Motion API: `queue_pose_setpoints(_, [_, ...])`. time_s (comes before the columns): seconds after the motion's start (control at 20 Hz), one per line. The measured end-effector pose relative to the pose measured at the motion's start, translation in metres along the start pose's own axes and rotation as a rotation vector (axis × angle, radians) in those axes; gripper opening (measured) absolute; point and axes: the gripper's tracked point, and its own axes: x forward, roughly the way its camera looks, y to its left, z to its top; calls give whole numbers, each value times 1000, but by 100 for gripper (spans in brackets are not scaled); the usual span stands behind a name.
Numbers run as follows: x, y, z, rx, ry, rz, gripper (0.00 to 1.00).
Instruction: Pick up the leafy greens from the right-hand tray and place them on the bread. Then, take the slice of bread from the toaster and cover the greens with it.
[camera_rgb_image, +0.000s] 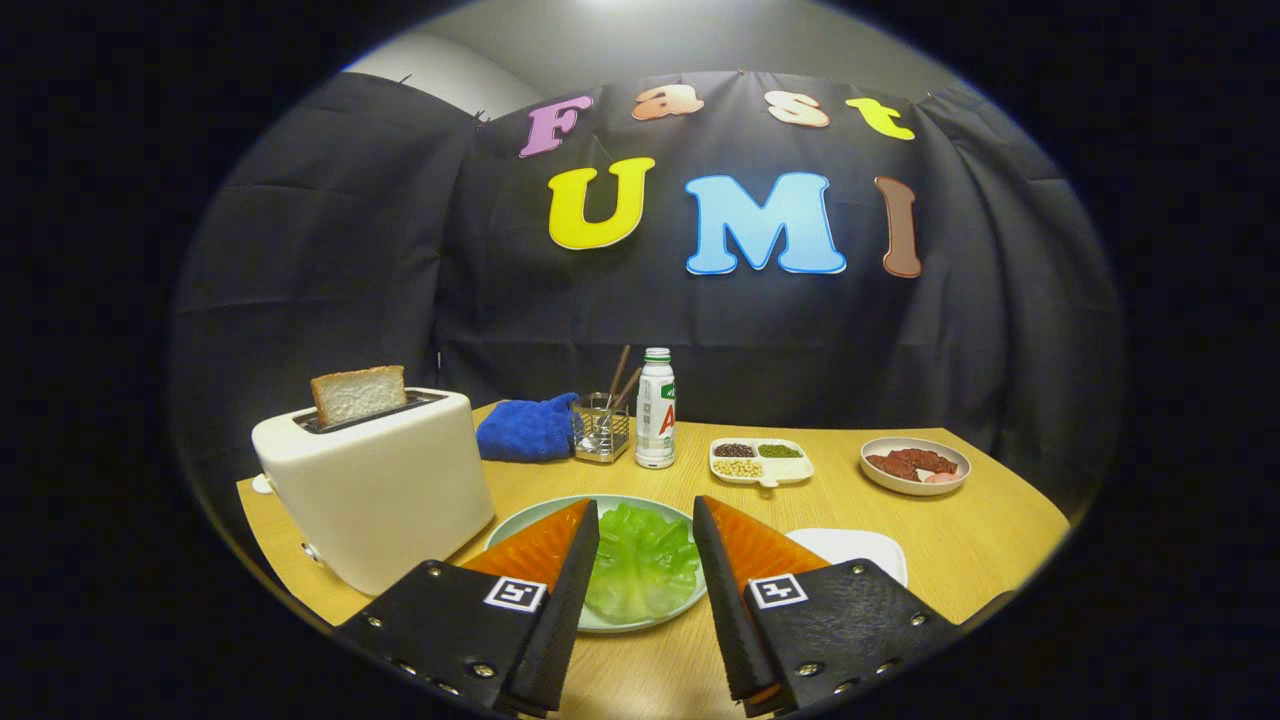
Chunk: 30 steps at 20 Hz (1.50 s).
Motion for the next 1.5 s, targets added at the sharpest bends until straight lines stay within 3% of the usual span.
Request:
queue_pose_setpoints(0.5, [-11,53,26,44,2,-29,59])
queue_pose_setpoints(1.0, [-26,160,59,20,-42,73,53])
queue_pose_setpoints(1.5, [-20,216,56,15,-10,140,50])
